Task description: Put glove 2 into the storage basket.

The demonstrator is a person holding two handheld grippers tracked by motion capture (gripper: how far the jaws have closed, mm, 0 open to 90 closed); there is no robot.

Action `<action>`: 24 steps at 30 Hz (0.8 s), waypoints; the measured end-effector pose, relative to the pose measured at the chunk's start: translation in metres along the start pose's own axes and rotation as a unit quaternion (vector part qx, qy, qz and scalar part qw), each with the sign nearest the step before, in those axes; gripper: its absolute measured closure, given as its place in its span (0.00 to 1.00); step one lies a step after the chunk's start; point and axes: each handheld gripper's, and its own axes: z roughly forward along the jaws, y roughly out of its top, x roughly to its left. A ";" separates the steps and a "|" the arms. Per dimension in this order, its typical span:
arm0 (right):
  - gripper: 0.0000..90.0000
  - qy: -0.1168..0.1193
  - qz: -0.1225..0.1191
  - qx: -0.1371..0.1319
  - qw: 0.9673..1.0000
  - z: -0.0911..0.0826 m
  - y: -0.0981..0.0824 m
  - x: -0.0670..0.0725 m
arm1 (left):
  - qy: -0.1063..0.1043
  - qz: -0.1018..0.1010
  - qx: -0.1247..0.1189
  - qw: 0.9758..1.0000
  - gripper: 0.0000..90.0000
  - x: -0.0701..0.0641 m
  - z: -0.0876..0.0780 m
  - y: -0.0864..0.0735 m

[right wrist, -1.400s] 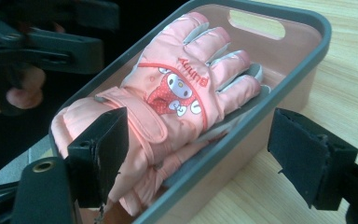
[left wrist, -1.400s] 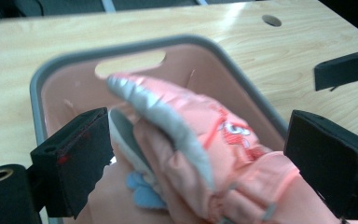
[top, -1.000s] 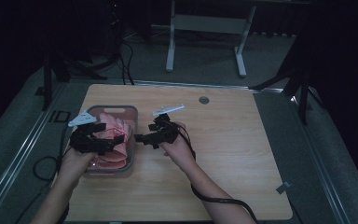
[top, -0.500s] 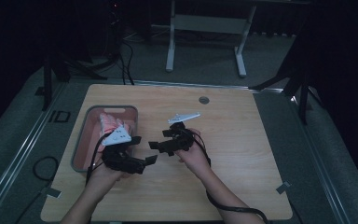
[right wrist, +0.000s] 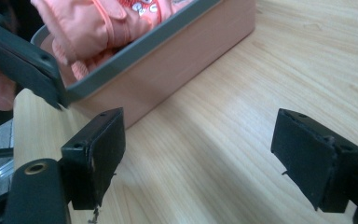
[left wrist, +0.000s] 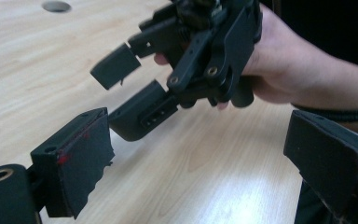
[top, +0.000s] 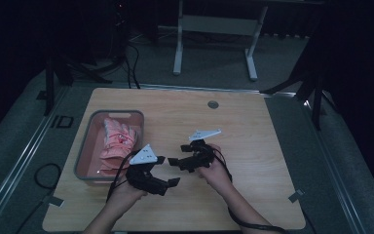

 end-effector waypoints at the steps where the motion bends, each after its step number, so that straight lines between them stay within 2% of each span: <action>1: 0.19 0.001 -0.002 -0.002 1.000 -0.001 -0.003 -0.001 | -0.005 0.000 0.003 1.000 0.09 -0.001 0.003 -0.001; 7: 0.19 -0.005 -0.018 0.004 1.000 -0.007 -0.018 -0.005 | -0.027 0.007 0.011 1.000 0.09 -0.007 0.019 -0.007; 12: 0.18 -0.007 -0.016 -0.002 1.000 -0.012 -0.031 -0.011 | -0.041 0.012 0.011 0.999 0.09 -0.012 0.030 -0.014; 16: 0.17 -0.010 -0.016 0.009 1.000 -0.014 -0.043 -0.016 | -0.042 0.023 0.025 0.999 0.09 -0.013 0.040 -0.021; 24: 0.17 -0.008 -0.018 0.006 1.000 -0.017 -0.063 -0.024 | -0.049 0.029 0.022 0.998 0.09 -0.016 0.058 -0.033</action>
